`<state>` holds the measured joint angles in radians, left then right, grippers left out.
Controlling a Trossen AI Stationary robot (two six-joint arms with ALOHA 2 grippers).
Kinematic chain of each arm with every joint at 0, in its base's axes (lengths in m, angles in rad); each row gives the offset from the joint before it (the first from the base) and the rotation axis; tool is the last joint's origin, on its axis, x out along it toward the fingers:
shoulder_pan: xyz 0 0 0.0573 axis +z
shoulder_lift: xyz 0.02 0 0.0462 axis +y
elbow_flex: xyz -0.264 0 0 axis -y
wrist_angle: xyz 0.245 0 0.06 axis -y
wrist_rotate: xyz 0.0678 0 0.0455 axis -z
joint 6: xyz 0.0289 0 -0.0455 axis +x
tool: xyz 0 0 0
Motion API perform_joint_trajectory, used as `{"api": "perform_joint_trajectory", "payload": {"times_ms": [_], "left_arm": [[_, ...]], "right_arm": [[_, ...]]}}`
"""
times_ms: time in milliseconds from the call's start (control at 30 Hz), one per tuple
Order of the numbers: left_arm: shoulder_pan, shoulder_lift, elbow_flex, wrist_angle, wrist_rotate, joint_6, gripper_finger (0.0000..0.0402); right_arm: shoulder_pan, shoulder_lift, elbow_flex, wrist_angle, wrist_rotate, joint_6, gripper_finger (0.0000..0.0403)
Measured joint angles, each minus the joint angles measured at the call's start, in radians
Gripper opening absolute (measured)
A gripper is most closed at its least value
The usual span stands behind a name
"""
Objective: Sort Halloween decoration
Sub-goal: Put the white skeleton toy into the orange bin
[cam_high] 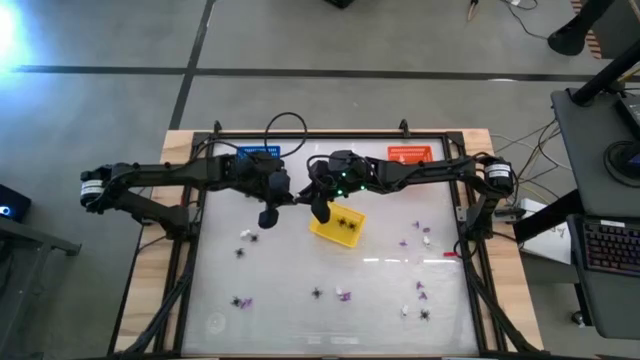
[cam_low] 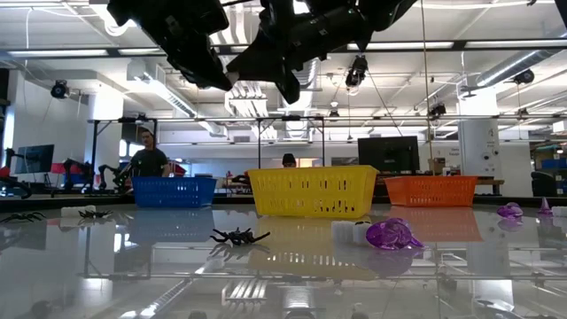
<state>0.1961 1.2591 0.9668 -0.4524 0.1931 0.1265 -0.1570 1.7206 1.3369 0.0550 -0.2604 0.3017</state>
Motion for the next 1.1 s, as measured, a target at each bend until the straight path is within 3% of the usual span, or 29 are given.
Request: {"api": "perform_joint_trajectory", "payload": {"times_ms": [167, 633, 1100], "left_arm": [[0.01, 0.0, 0.0, 0.0, 0.0, -0.004, 0.0], [0.023, 0.0, 0.0, 0.001, -0.005, -0.004, 0.0002], [0.023, 0.0, 0.0, -0.029, -0.051, -0.003, 0.0061]], "right_arm": [[0.0, 0.0, 0.0, 0.005, 0.012, 0.019, 0.0012], [0.0, 0.0, 0.0, 0.004, 0.073, 0.097, 0.0008], [-0.01, 0.0, 0.0, 0.004, 0.108, 0.094, 0.0008]]}}
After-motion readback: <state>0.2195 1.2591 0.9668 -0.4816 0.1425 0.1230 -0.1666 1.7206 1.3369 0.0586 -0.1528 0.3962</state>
